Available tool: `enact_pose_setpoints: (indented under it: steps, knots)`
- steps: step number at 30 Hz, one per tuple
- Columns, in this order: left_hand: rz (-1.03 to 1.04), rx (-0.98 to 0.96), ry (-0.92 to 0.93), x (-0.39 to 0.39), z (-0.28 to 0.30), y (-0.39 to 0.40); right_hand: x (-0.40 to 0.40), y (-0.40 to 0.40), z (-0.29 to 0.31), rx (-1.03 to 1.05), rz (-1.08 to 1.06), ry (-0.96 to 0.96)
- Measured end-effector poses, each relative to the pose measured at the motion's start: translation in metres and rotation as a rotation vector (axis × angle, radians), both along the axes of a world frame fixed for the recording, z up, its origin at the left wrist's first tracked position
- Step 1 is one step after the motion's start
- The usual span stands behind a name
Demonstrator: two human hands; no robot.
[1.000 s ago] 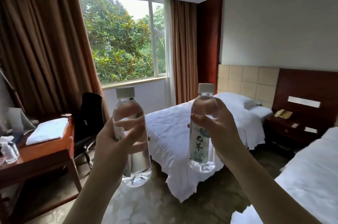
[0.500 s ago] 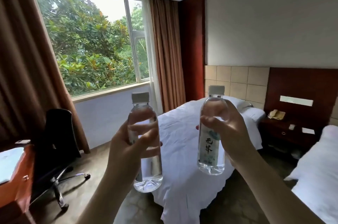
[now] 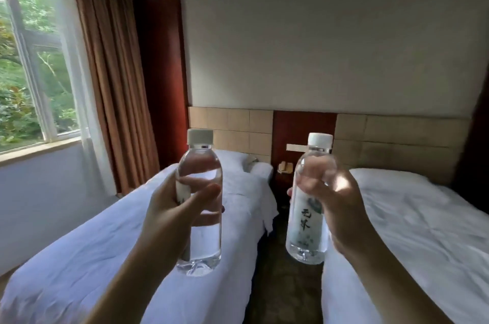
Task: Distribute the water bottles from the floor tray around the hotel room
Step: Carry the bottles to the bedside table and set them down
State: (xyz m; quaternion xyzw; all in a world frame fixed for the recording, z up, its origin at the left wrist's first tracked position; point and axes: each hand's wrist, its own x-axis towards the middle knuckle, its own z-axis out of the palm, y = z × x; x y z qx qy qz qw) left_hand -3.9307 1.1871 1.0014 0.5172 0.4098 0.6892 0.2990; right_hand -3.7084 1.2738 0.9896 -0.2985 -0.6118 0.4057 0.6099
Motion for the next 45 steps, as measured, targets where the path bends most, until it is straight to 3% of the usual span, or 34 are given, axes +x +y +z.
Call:
enact_pose_setpoints:
  steps: [8,12,24,34,45]
  knots:
    - [-0.223,-0.029,-0.035,0.009,-0.016,0.134,0.020,0.076,-0.012,-0.004,-0.249,-0.019]
    - [-0.240,-0.050,-0.013,0.032,-0.032,0.215,0.036,0.145,-0.030,-0.036,-0.313,-0.019]
    - [-0.254,-0.130,0.167,0.078,-0.029,0.460,0.074,0.396,-0.034,-0.124,-0.318,-0.004]
    - [-0.268,-0.118,0.182,0.073,-0.049,0.677,0.050,0.603,-0.049,-0.149,-0.356,-0.045]
    - [-0.400,-0.104,0.052,0.056,-0.054,0.949,0.040,0.839,-0.040,-0.167,-0.416,0.037]
